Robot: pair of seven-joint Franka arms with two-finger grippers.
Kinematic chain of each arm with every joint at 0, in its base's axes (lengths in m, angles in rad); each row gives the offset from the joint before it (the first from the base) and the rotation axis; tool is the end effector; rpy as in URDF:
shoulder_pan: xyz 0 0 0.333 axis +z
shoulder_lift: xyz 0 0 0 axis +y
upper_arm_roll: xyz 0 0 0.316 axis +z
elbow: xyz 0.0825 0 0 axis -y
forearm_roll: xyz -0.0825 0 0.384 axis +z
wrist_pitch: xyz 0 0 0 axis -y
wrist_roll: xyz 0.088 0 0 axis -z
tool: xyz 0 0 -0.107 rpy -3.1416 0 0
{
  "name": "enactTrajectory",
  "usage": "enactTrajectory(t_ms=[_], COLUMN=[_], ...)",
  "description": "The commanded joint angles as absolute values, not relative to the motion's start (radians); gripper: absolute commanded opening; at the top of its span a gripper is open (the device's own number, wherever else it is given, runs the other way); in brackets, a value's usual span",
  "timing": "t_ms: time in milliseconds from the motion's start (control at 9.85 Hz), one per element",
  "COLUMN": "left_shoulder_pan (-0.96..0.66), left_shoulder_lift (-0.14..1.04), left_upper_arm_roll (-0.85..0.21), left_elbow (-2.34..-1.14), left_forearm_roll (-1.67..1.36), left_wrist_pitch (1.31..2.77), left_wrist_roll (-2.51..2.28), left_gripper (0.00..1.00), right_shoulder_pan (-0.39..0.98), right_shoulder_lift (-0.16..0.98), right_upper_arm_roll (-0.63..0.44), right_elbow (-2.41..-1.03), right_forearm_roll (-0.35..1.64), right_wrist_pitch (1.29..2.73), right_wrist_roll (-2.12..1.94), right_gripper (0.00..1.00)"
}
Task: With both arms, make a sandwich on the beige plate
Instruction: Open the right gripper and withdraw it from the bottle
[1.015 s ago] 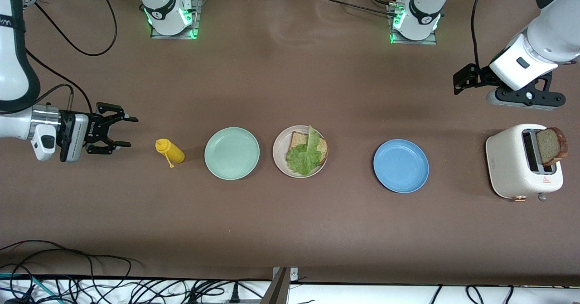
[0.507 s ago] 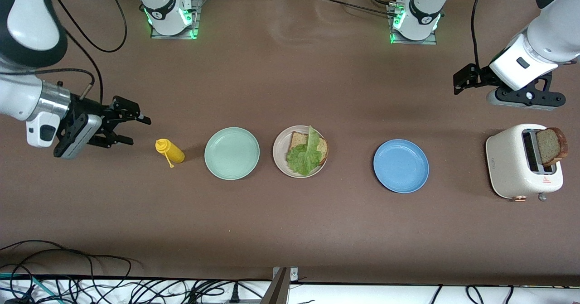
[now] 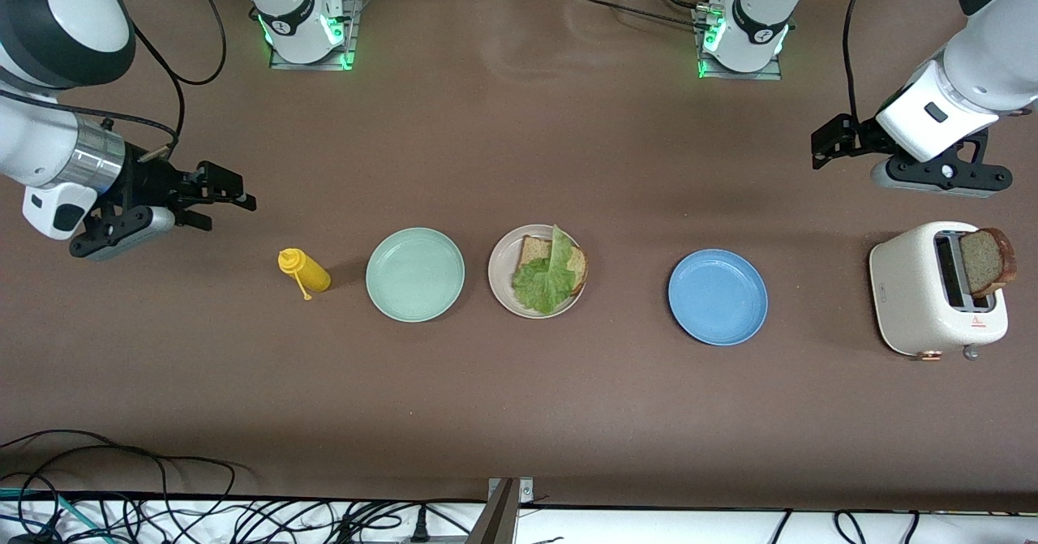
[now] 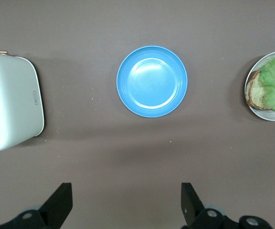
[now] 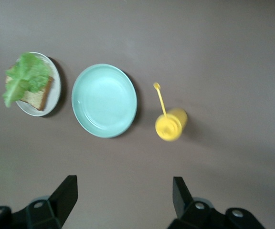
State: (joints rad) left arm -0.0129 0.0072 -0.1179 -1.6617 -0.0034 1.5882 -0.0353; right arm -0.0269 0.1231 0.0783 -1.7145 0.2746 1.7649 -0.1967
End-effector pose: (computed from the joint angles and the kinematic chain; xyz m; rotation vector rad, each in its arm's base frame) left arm 0.5493 -0.0724 0.5792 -3.1330 0.1495 0.1267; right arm 0.5917 0.0523 0.5053 -2.8470 -0.2637 0.0746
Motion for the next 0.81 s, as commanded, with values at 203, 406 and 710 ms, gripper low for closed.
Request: enactTrajectory(t_ms=[203, 406, 710], left_shoulder_pan=[-0.017, -0.017, -0.017], left_shoulder_lift=[0.000, 0.000, 0.000], left_upper_arm_roll=[-0.114, -0.114, -0.114], left_elbow=[-1.661, -1.661, -1.661], left_forearm_roll=[-0.018, -0.018, -0.018], left_wrist_pitch=[1.580, 1.580, 1.580], left_wrist_roll=[-0.046, -0.046, -0.046], left_gripper=[1.00, 1.00, 1.00], right_shoulder_pan=[-0.032, -0.038, -0.060], right_shoulder_lift=[0.016, -0.021, -0.041], right_upper_arm_roll=[0.074, 0.080, 0.036], right_elbow=[-1.733, -1.733, -1.733], right_forearm_roll=[0.062, 0.015, -0.049], right_wrist_pitch=[1.576, 1.493, 1.463], right_wrist_roll=[0.128, 0.198, 0.143], right_gripper=[1.00, 1.00, 1.00])
